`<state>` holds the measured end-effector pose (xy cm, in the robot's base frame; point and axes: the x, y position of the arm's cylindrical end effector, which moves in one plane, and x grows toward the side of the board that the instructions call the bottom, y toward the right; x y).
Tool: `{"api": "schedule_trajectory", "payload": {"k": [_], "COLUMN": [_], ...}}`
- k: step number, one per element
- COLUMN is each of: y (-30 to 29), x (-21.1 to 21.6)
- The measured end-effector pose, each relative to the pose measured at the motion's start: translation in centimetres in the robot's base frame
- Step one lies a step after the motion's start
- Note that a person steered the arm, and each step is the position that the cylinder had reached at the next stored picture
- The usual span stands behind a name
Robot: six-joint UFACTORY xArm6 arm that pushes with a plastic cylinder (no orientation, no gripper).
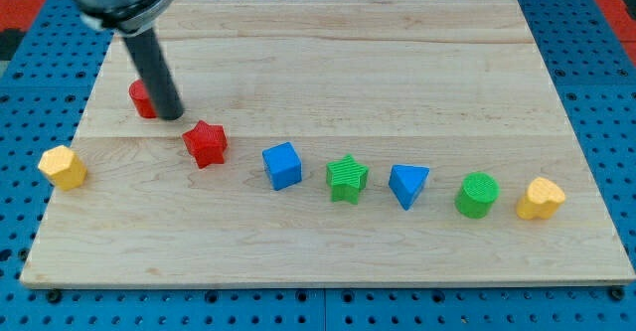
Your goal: Slide the red circle towards the top left of the board
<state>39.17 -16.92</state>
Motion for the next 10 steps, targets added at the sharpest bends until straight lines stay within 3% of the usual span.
{"api": "schedule_trajectory", "payload": {"k": [1,2,3,4,5,6,7,10], "y": [-2.6,4.0,4.5,-3.2,-5.2,-5.5,-10.6,-3.7], "x": [-6.6,-2.1,3.9,0.7,-1.4,1.7,0.4,-11.0]}}
